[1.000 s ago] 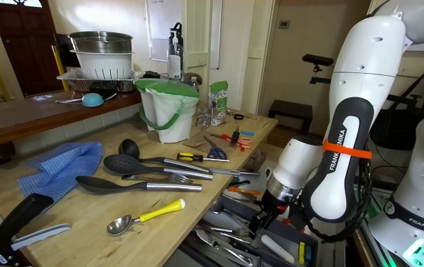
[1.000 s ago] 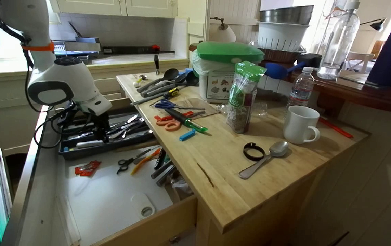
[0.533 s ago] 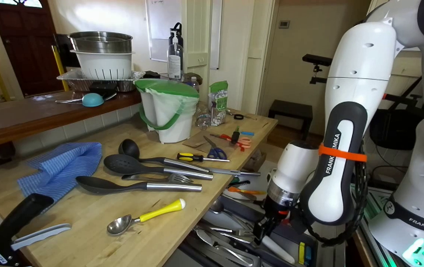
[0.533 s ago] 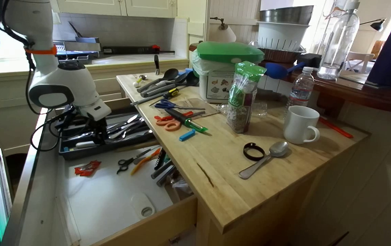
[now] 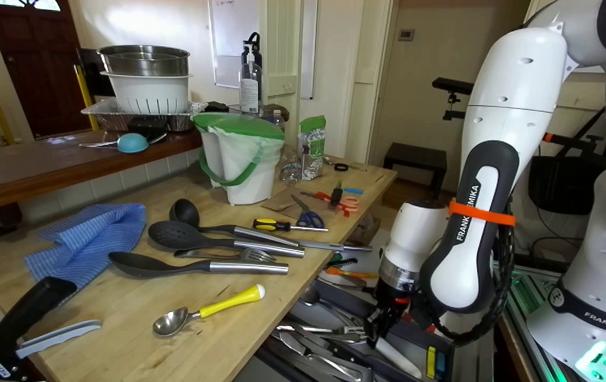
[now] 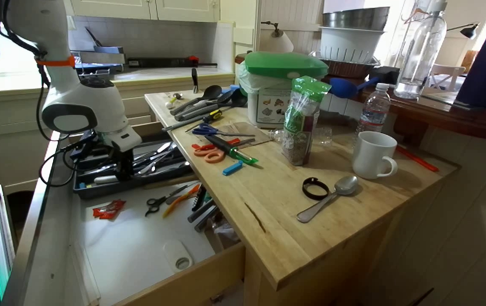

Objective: Take the potato peeler out of the drawer

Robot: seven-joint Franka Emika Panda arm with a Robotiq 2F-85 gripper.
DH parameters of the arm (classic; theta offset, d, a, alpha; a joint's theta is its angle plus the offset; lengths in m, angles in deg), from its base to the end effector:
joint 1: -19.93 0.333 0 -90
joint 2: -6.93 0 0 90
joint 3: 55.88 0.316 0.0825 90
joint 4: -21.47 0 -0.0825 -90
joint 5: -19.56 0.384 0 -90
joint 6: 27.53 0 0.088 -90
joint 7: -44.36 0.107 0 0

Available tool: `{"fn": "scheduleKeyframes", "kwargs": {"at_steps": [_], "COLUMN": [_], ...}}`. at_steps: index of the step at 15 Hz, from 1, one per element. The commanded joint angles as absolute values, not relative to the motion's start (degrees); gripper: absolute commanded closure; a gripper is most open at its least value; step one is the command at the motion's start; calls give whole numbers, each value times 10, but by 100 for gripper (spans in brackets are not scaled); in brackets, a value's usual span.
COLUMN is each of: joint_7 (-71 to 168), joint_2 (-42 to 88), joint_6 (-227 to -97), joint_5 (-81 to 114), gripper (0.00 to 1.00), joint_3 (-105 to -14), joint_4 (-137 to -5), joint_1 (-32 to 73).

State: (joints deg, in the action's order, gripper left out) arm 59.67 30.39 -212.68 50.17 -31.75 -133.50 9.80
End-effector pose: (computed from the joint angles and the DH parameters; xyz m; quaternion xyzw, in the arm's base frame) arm 0.3822 0.0674 0.1193 -0.9513 0.2948 -0.0311 0.0844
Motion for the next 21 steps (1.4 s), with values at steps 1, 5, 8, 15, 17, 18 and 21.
{"fn": "scheduleKeyframes", "kwargs": {"at_steps": [1,5,8,15,17,18,21], "joint_7": [592,545,544,536,524,520,477], "joint_2": [302,252,206,163,177,179,164], "joint_6": [-2121,-2155,-2168,-2131,-2135,-2139,-2170], "joint_5": [495,475,484,471,461,457,441], "gripper": [91,91,91,91,91,91,91], "joint_3": [-333,-285,-240,-59,5,29,67], "joint_4": [-1327,-1355,-1375,-1357,-1353,-1355,-1363], "joint_1": [125,122,104,-12,-62,-81,-124]}}
